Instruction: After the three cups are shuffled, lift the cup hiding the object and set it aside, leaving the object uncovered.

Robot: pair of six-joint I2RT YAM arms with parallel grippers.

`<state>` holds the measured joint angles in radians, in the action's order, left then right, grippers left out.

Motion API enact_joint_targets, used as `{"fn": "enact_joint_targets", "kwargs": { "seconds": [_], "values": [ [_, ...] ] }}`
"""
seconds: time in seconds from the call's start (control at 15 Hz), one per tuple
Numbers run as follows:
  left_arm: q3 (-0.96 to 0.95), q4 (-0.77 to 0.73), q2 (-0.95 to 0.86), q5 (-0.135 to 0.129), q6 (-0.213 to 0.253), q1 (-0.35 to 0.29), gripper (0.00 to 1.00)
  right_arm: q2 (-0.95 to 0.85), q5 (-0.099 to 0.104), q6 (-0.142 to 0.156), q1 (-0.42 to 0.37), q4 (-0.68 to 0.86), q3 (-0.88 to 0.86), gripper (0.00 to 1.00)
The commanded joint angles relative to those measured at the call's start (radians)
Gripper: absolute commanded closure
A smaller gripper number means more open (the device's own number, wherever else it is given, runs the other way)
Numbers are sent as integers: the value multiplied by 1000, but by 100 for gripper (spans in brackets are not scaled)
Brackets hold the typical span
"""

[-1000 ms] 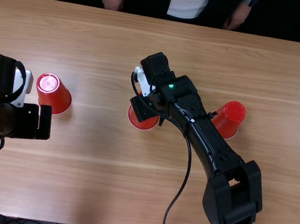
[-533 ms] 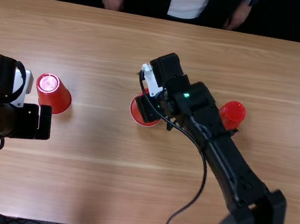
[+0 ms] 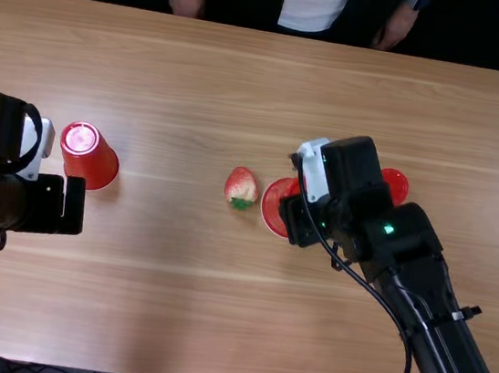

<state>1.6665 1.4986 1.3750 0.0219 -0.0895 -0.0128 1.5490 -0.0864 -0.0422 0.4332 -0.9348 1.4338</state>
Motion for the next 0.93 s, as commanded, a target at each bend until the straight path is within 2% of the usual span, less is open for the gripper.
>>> {"fn": "enact_joint_targets", "kwargs": {
  "seconds": [0.0,0.2,0.27,0.47,0.6,0.67,0.73,0.8,0.87],
  "values": [
    [-14,5,-36,2,5,11,0,-61,0,9,2,2,-73,86],
    [-17,7,-62,2,3,11,0,-73,-2,11,-33,10,-191,85],
    [-17,11,-80,0,3,11,0,-70,-2,11,-39,35,-223,81],
    [-17,14,-111,-4,3,11,0,-70,-2,13,-39,220,-348,81],
    [-17,14,-113,-5,3,11,0,-69,-2,37,-36,275,-404,77],
    [-17,14,-113,-7,3,11,0,-69,-2,42,-34,282,-417,70],
    [-17,14,-113,-7,3,11,0,-67,-4,42,-33,284,-418,56],
    [-16,14,-113,-7,3,11,0,-67,-4,44,-33,284,-417,20],
    [-17,14,-114,-7,3,11,0,-67,-4,44,-33,284,-414,0]
  ]
}}
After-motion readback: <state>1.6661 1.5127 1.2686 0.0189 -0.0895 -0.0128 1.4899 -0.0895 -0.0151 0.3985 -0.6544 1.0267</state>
